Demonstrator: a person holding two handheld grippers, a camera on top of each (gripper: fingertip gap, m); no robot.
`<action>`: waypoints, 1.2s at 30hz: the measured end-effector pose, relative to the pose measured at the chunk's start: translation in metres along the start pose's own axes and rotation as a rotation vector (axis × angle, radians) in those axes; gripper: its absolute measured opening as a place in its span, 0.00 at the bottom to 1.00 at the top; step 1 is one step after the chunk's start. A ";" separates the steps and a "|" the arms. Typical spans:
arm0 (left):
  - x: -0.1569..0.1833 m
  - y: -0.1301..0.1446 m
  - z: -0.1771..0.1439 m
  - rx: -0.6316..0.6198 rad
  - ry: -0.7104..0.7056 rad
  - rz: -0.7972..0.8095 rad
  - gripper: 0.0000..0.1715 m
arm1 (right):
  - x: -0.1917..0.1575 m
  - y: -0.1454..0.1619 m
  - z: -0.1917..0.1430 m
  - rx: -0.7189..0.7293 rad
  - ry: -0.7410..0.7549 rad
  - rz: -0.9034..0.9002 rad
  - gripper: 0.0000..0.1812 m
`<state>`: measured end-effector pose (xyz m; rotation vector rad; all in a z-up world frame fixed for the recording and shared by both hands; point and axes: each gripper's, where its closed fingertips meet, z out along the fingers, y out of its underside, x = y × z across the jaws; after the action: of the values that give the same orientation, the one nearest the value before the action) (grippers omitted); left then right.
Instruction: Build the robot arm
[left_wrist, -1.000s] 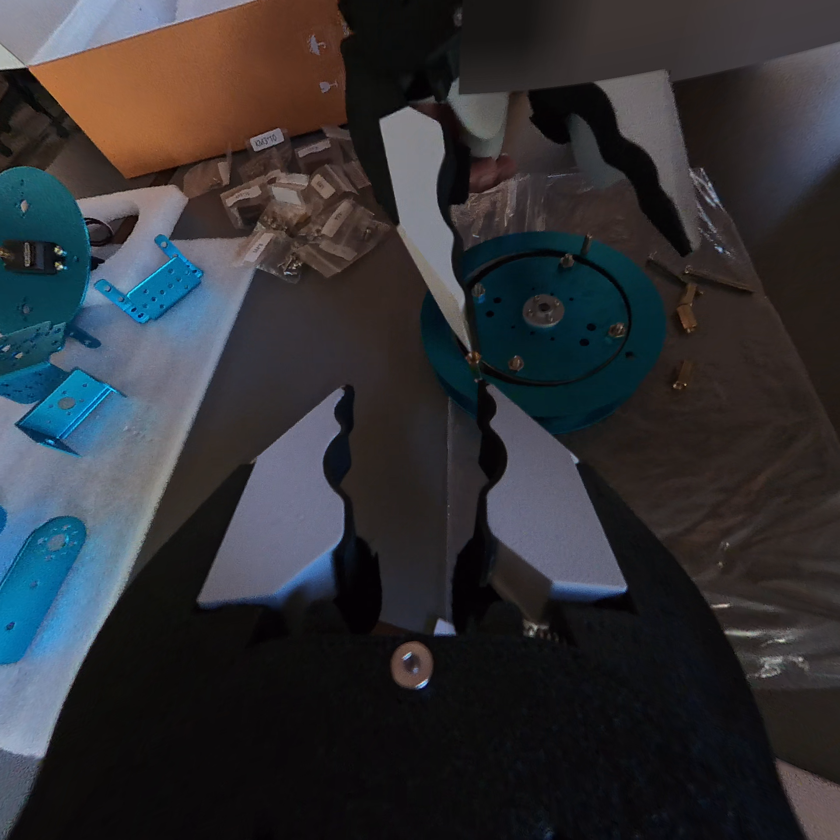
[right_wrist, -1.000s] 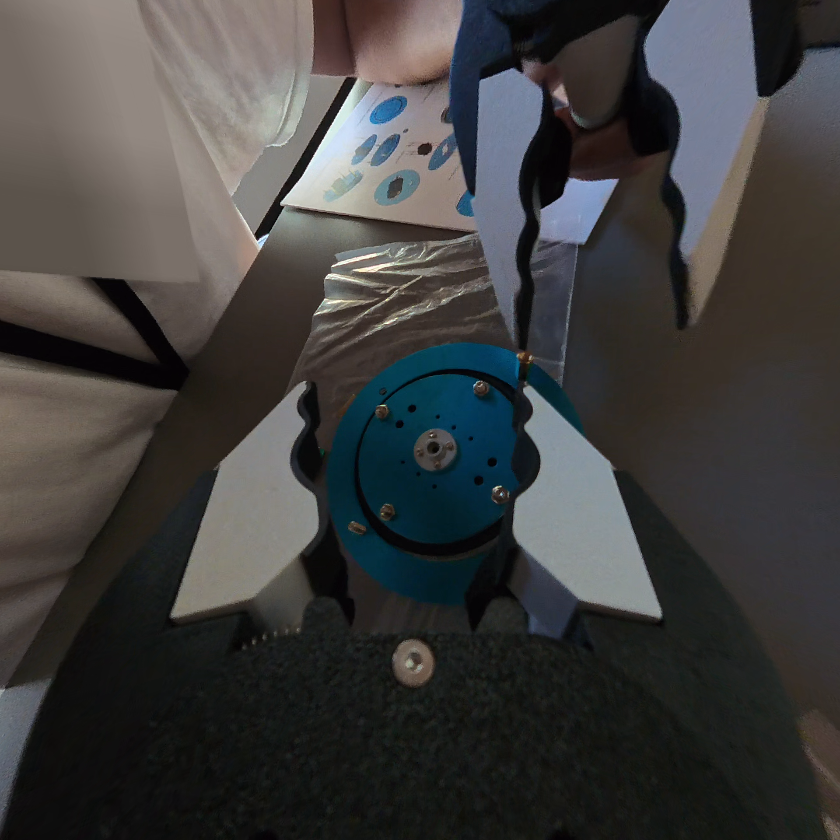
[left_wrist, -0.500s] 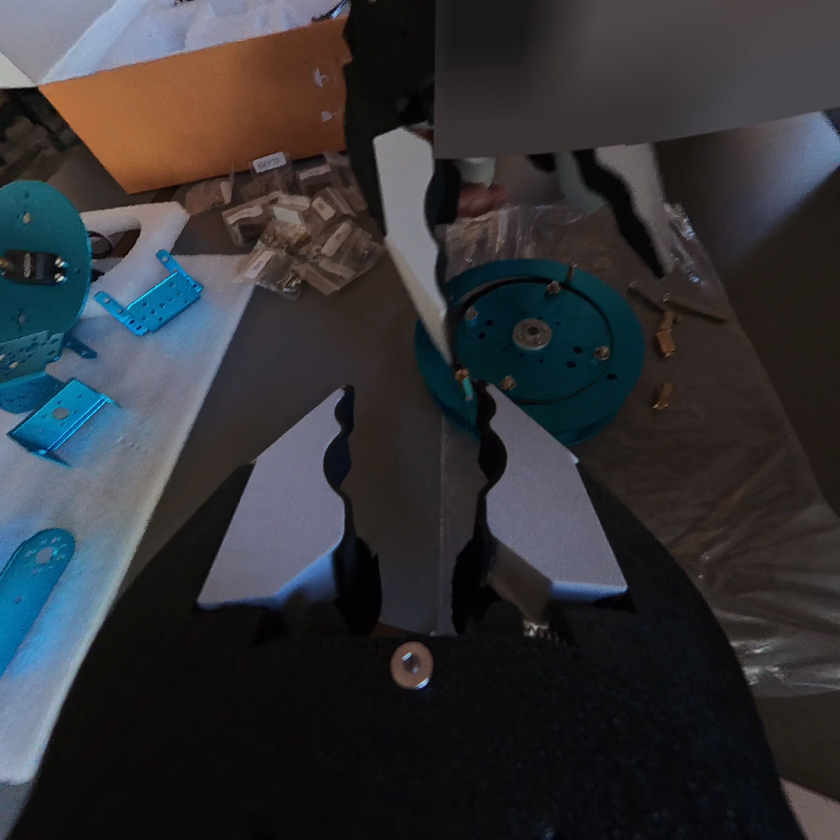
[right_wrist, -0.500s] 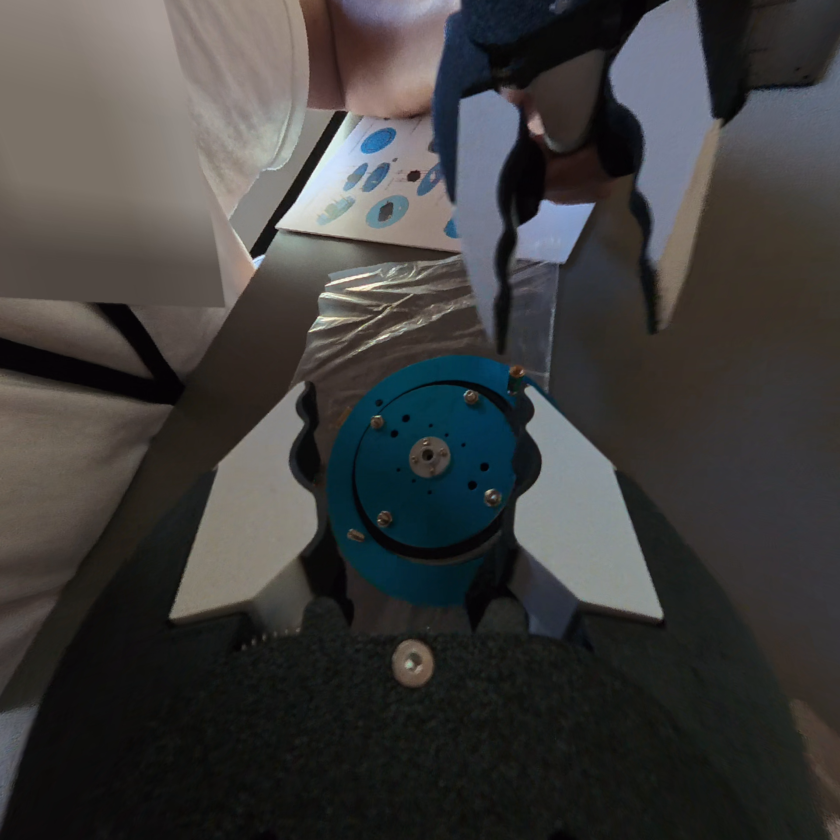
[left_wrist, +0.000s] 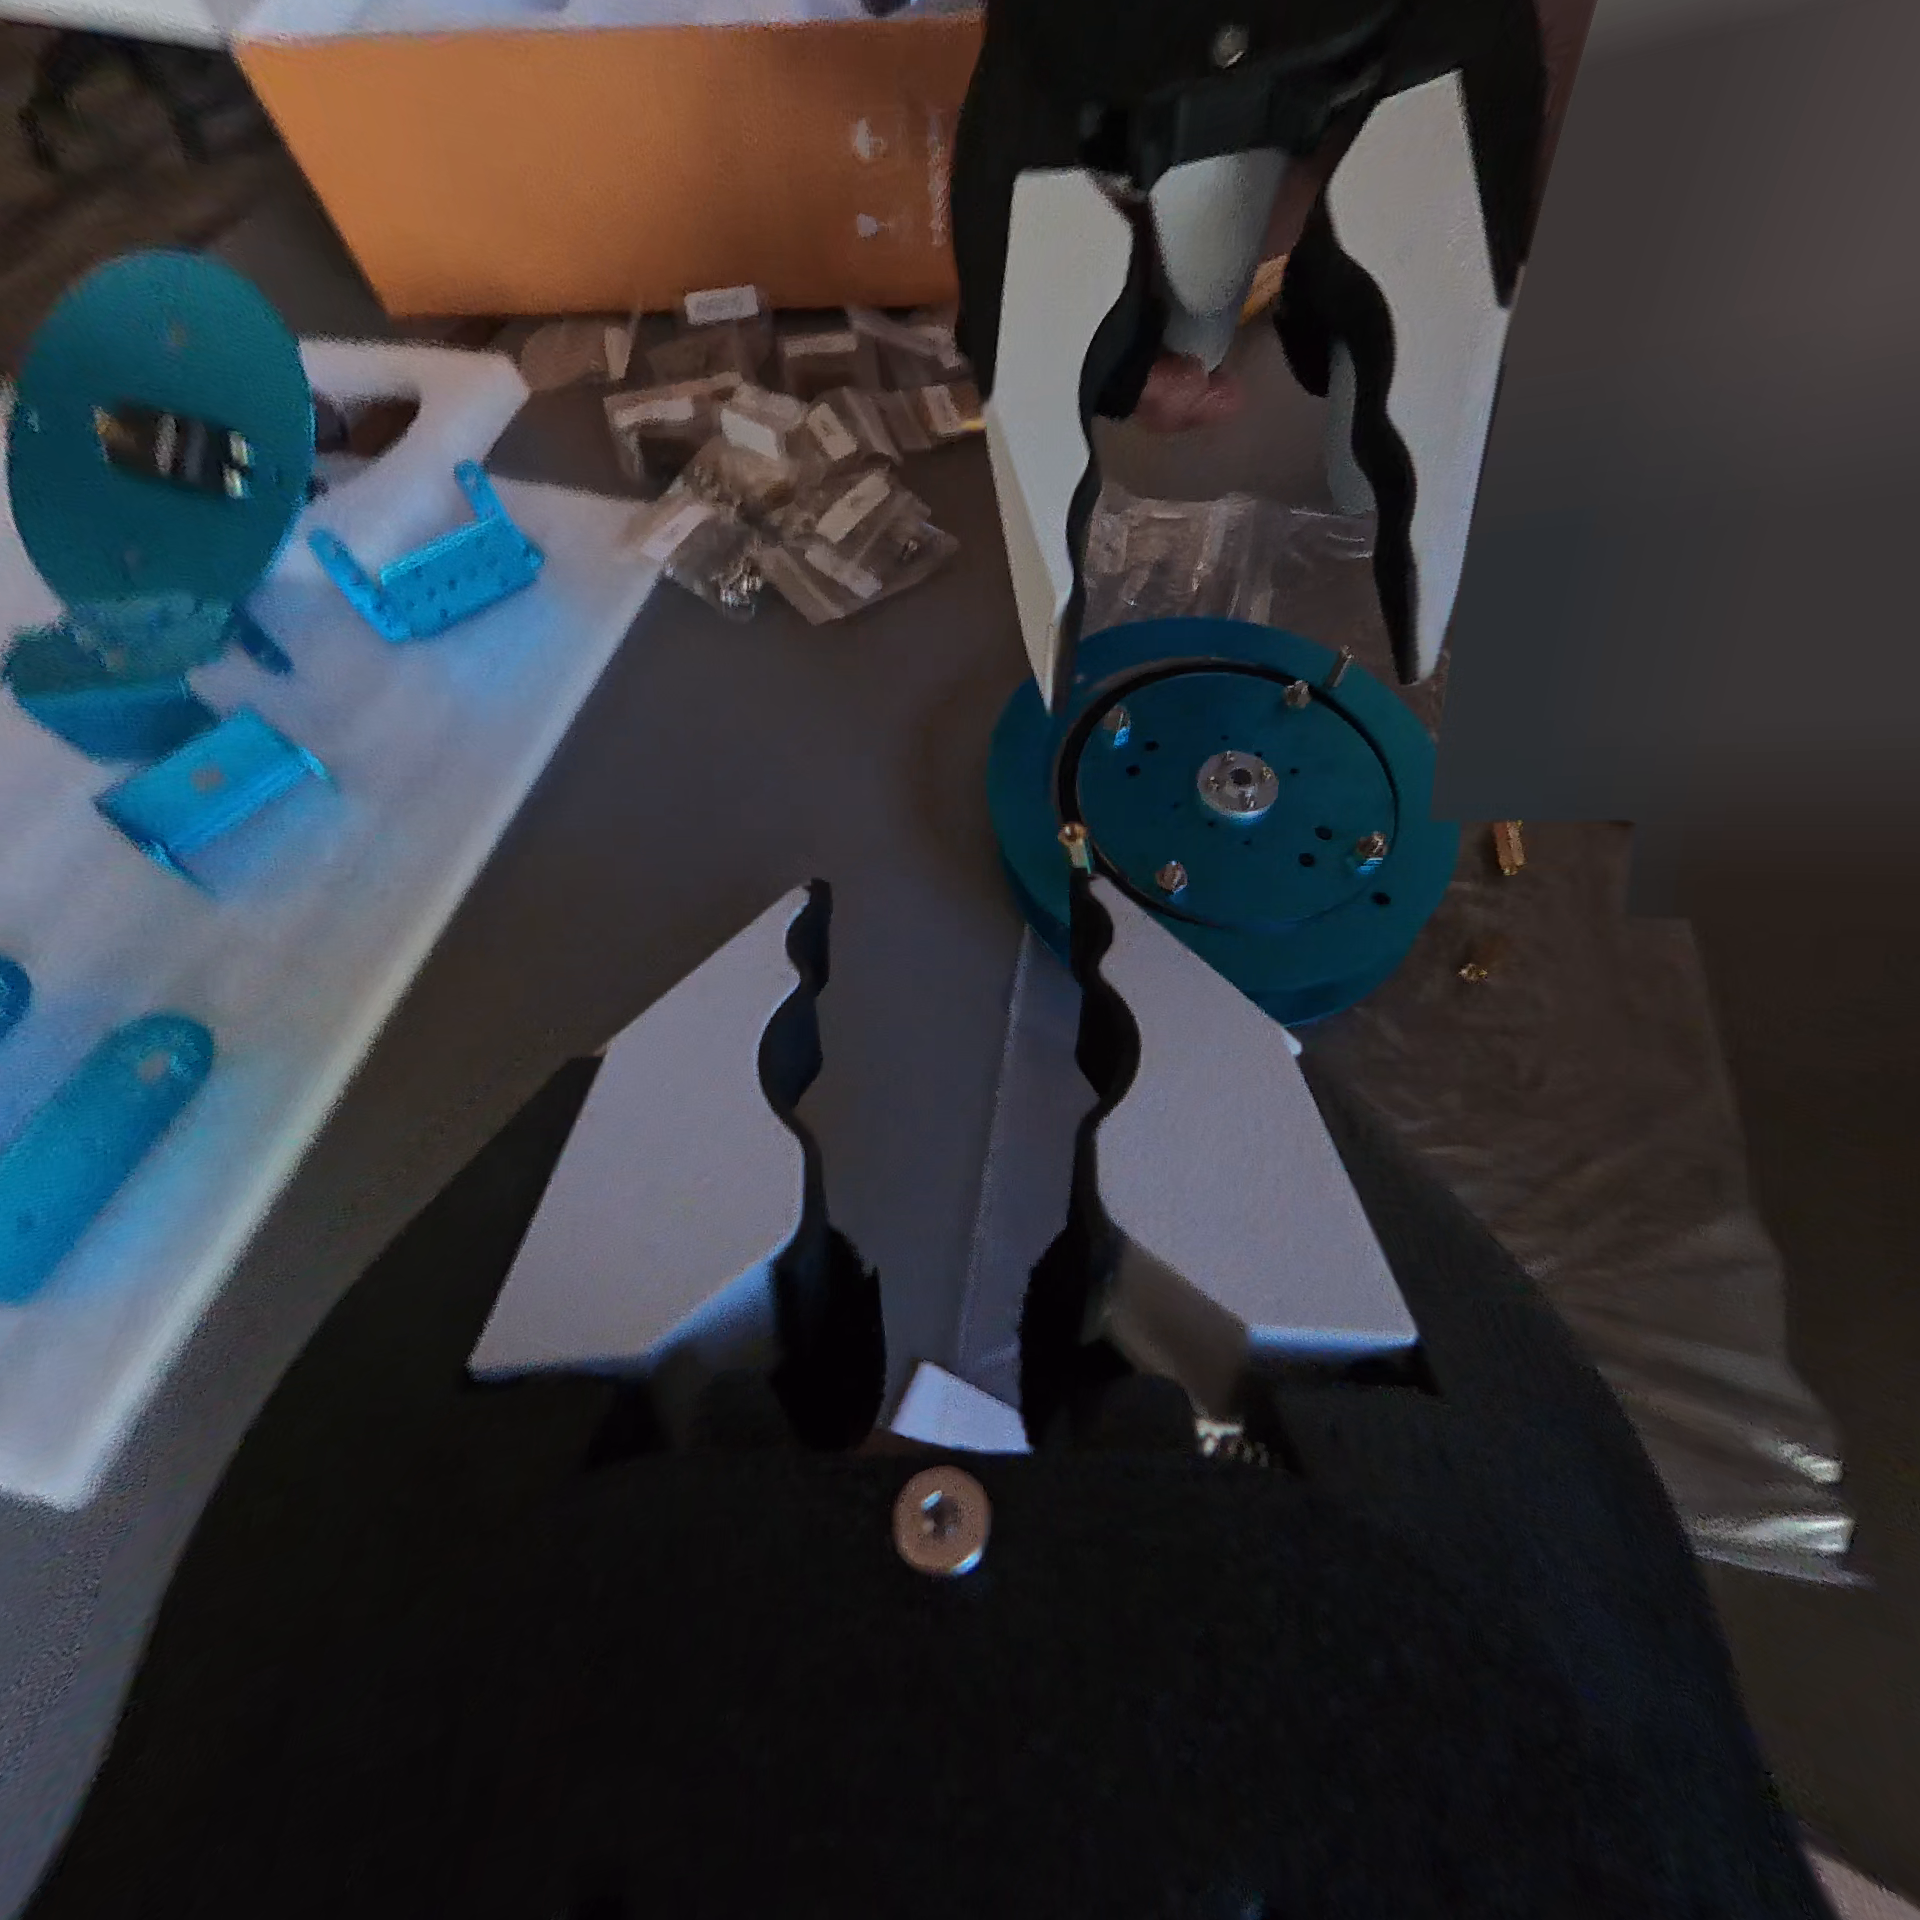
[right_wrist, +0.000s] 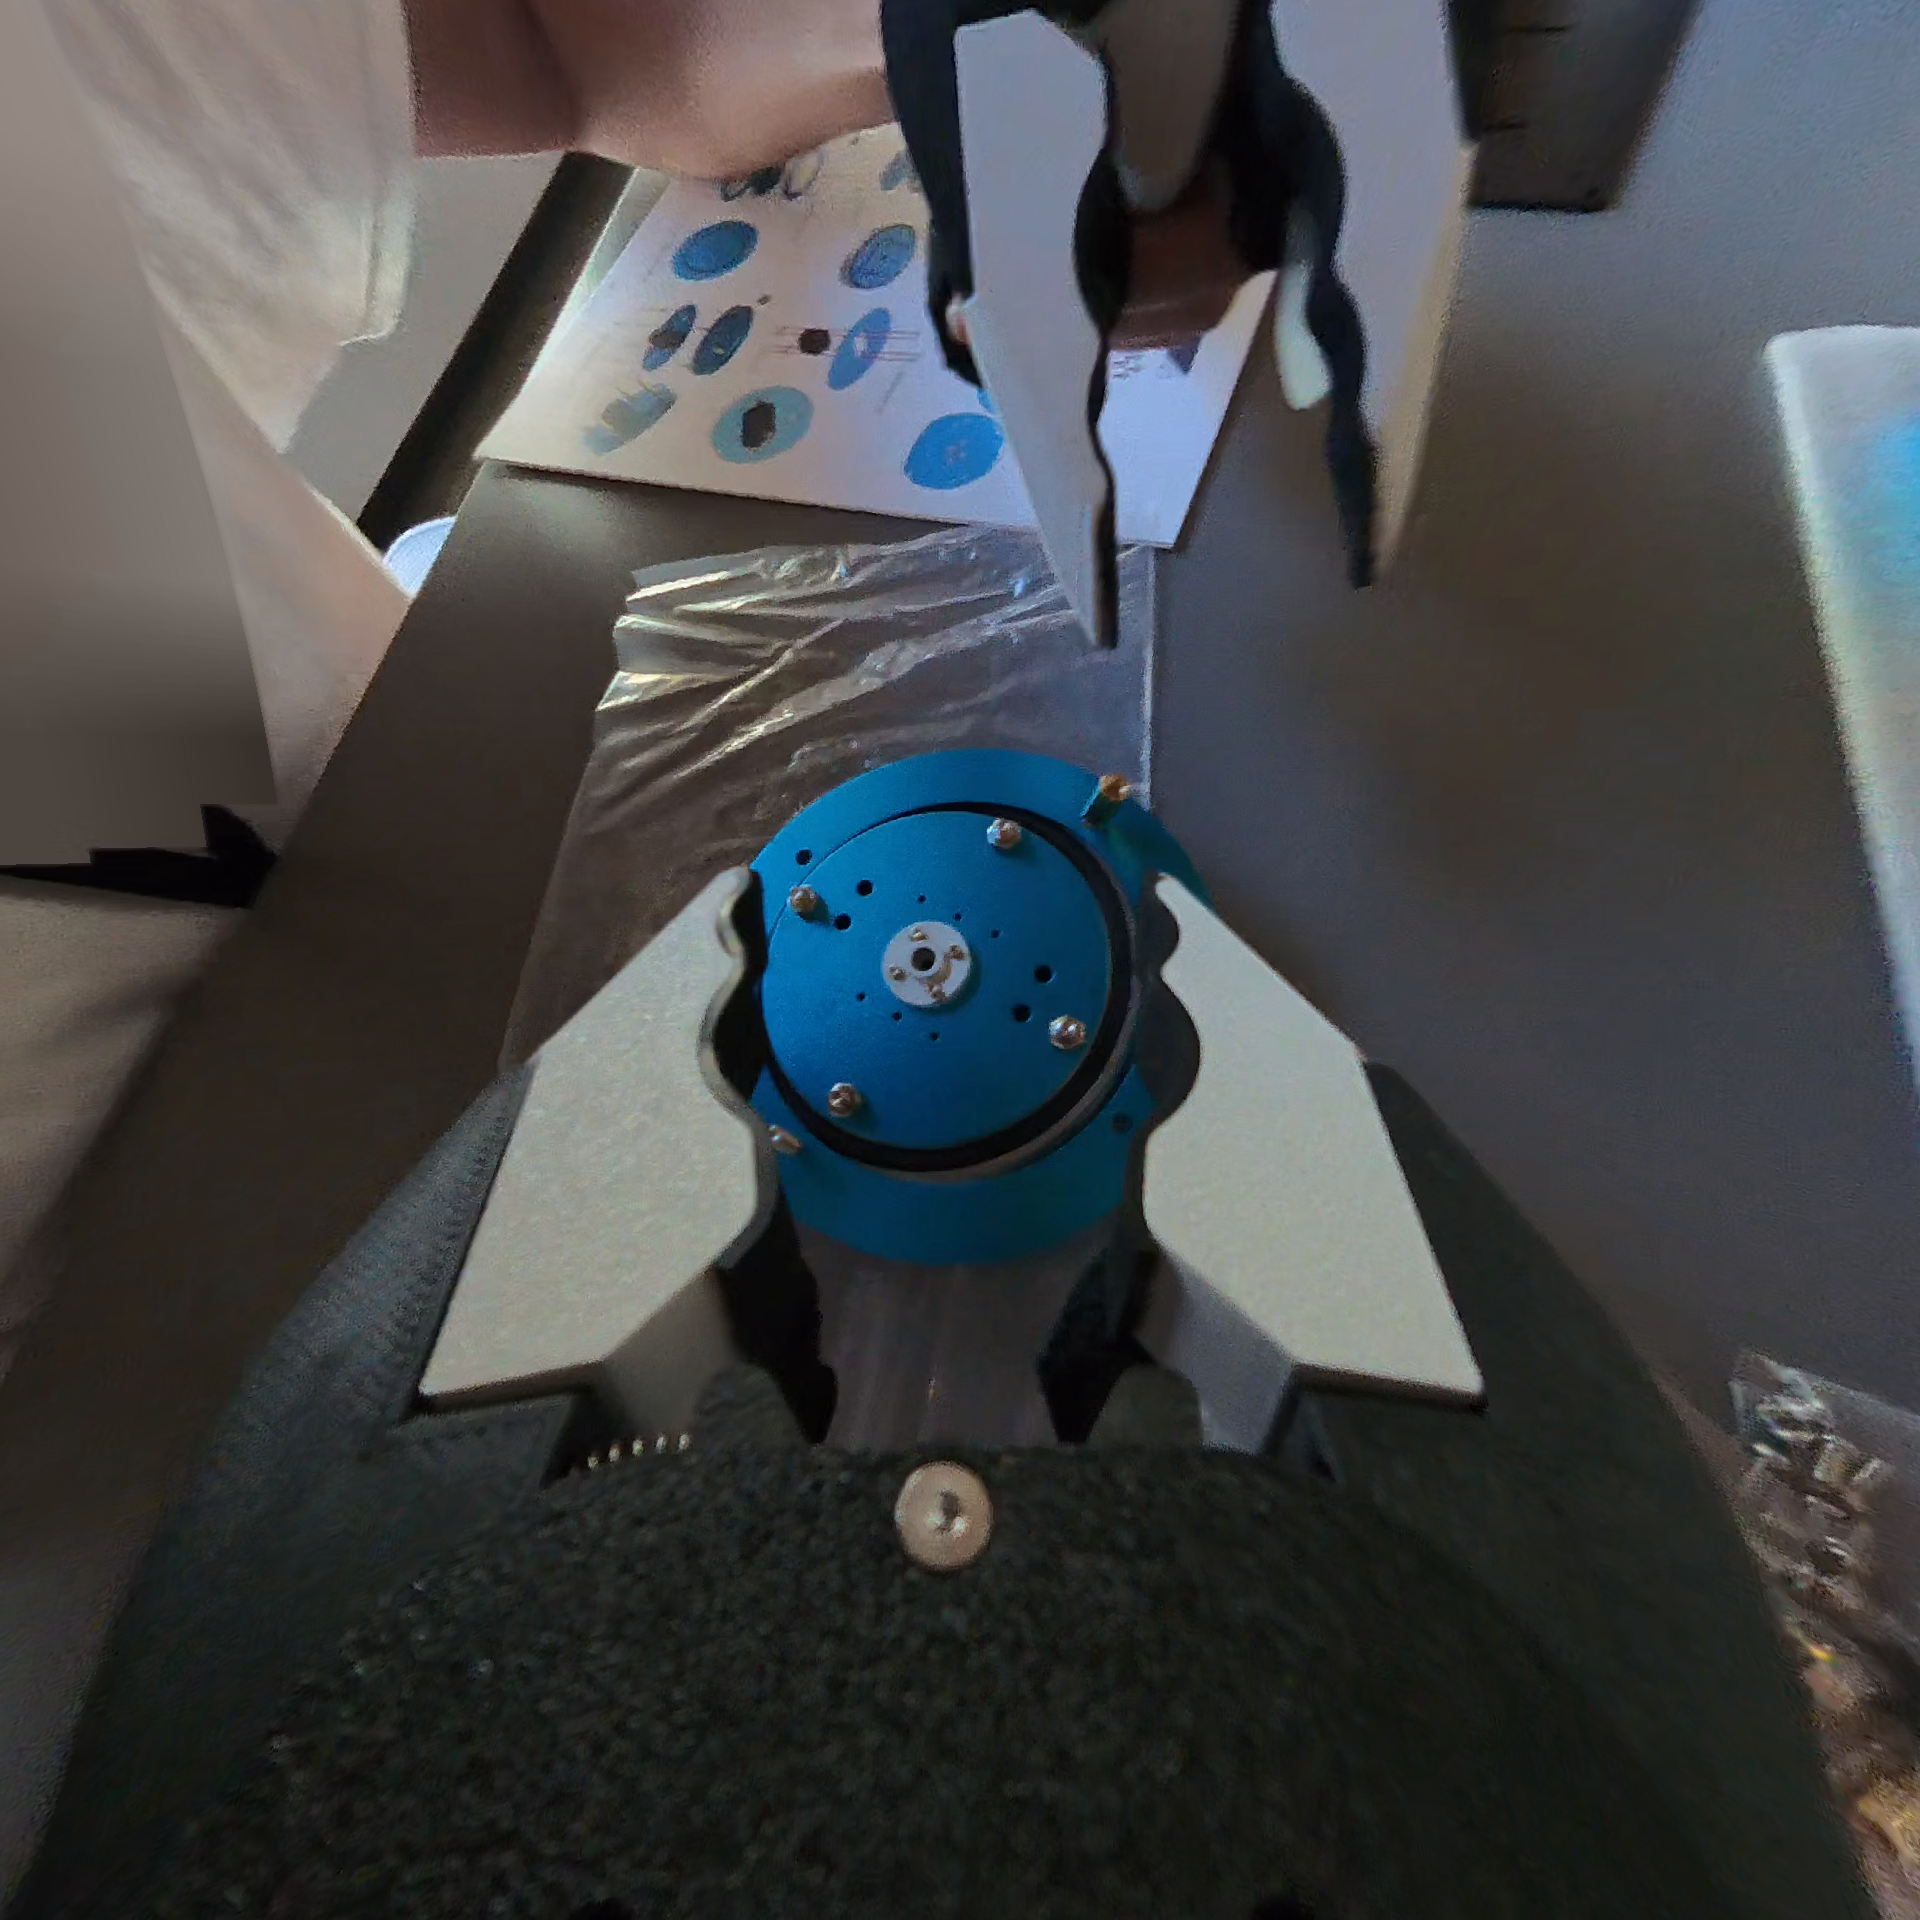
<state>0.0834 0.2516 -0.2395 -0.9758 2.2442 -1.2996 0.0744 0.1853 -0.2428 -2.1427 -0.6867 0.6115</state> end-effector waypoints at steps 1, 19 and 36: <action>0.008 0.007 0.000 -0.031 0.027 -0.070 0.27 | 0.003 -0.003 0.000 0.001 0.004 0.008 0.36; 0.042 0.028 0.030 -0.047 0.141 -0.587 0.14 | 0.021 -0.015 0.025 -0.378 -0.013 0.076 0.23; 0.038 0.025 0.026 0.019 0.236 -0.722 0.05 | 0.012 -0.016 0.019 -0.023 -0.148 0.268 0.32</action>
<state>0.0635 0.2165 -0.2736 -1.8119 2.1006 -1.7896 0.0667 0.2119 -0.2434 -2.2454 -0.4883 0.9171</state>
